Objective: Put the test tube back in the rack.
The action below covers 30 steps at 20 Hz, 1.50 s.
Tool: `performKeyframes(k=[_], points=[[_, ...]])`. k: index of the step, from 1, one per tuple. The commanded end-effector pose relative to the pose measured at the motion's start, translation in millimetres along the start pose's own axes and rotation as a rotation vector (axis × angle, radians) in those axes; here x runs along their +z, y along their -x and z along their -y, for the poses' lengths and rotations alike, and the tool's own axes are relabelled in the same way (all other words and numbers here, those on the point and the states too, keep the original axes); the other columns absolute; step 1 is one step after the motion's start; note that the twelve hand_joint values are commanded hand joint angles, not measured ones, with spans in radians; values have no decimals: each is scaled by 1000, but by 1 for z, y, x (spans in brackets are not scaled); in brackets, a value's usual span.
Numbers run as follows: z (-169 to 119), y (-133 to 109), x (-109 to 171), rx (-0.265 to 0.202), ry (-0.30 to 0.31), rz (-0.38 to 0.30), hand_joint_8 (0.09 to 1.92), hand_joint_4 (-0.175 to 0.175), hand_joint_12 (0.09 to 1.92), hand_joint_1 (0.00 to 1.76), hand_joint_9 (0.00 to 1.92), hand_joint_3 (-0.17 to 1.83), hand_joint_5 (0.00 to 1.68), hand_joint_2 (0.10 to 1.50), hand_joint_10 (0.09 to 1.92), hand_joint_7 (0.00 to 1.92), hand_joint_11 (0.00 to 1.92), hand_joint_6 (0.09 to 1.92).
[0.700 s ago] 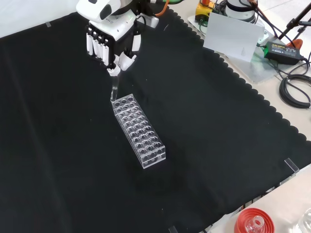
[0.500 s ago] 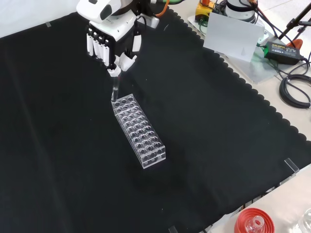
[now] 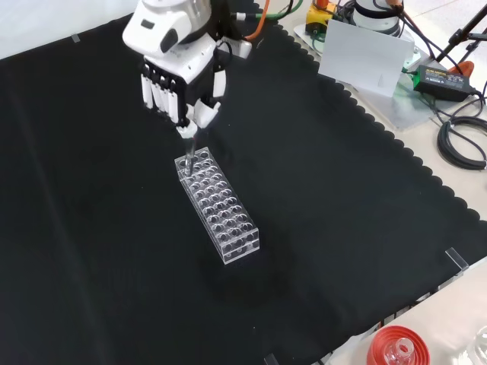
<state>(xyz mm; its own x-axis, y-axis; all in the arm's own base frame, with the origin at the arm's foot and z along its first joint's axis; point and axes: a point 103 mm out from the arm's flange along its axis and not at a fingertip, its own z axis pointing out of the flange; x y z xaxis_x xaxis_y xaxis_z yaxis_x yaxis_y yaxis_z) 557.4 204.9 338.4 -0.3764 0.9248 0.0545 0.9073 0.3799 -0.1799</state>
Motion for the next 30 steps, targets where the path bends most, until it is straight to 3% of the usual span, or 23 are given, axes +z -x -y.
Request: performKeyframes(k=[1,18,30], points=[[-8,-21,12,-53,-21,-44,782,-175,1135,1434,1278,627,1267,646,611,1376,1059,420],[-30,-36,55,-86,-80,-110,781,-175,1133,1434,1278,626,1268,646,612,1376,1058,416],[-41,-36,74,-85,-112,-114,782,-175,1132,1434,1278,625,1268,647,612,1375,1058,414]])
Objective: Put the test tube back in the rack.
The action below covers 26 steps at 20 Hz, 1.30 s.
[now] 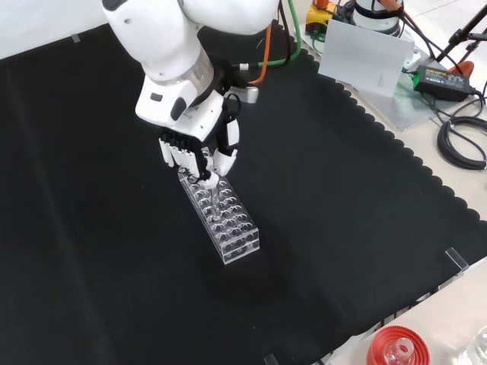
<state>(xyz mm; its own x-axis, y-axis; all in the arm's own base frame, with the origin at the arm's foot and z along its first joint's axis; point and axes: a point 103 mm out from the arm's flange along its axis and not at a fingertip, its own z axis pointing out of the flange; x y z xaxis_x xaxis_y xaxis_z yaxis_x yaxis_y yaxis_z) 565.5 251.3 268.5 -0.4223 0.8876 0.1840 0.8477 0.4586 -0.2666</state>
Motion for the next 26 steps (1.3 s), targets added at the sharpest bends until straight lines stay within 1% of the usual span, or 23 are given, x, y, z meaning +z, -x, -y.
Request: performKeyframes(k=[1,11,18,26], points=[[-4,1,9,2,-14,-2,782,-175,1132,1434,1278,625,1268,647,612,1375,1058,414],[-4,2,15,11,-26,-24,782,-175,1132,1434,1278,625,1269,647,612,1375,1059,413],[-6,6,15,29,-20,-47,781,-175,1131,1434,1279,624,1269,647,611,1375,1059,412],[-8,6,16,32,-23,-50,781,-175,1131,1434,1279,624,1270,647,611,1375,1059,411]])
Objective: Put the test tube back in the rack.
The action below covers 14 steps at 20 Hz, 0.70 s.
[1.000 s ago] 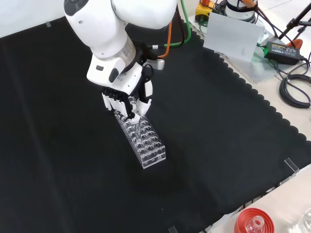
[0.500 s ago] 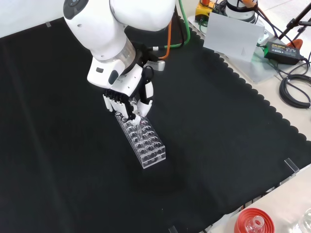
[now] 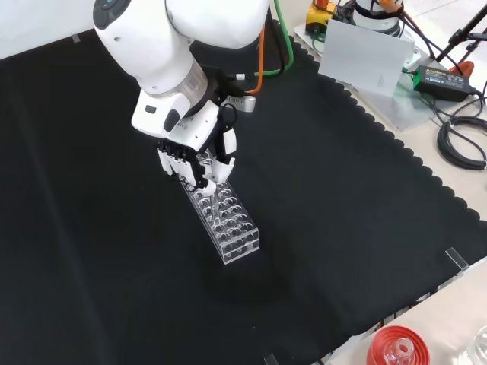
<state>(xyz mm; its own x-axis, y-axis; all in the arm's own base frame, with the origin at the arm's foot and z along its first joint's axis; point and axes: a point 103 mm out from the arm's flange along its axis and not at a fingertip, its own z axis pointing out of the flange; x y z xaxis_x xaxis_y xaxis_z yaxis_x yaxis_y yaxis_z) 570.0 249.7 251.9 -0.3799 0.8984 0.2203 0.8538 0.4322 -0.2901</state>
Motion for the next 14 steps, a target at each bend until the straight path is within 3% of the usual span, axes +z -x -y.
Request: performKeyframes(k=[1,14], points=[[-1,-1,3,1,-7,-5,781,-175,1130,1434,1279,624,1270,647,611,1375,1059,411],[-2,-4,9,-3,-17,-13,781,-175,1129,1434,1278,623,1270,648,611,1375,1059,410]])
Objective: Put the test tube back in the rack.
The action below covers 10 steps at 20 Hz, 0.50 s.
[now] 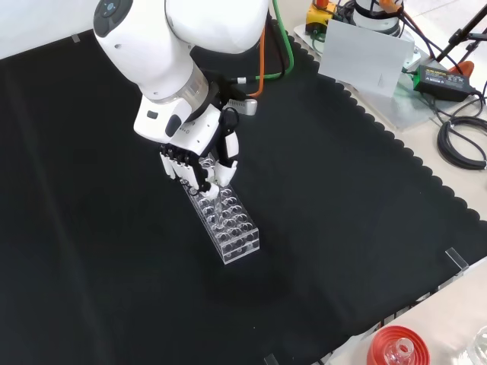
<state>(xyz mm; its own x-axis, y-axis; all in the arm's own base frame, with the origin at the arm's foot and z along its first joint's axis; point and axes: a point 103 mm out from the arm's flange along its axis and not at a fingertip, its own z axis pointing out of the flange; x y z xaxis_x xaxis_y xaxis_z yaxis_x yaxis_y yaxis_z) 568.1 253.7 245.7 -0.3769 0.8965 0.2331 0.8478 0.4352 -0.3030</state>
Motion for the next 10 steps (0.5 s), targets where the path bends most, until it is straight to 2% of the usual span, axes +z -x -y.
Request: performKeyframes(k=[1,10], points=[[-1,-1,3,-1,-3,-2,781,-175,1129,1434,1278,623,1270,648,611,1375,1059,410],[-3,0,8,-2,-14,-2,781,-175,1129,1434,1278,623,1270,648,612,1375,1059,409]])
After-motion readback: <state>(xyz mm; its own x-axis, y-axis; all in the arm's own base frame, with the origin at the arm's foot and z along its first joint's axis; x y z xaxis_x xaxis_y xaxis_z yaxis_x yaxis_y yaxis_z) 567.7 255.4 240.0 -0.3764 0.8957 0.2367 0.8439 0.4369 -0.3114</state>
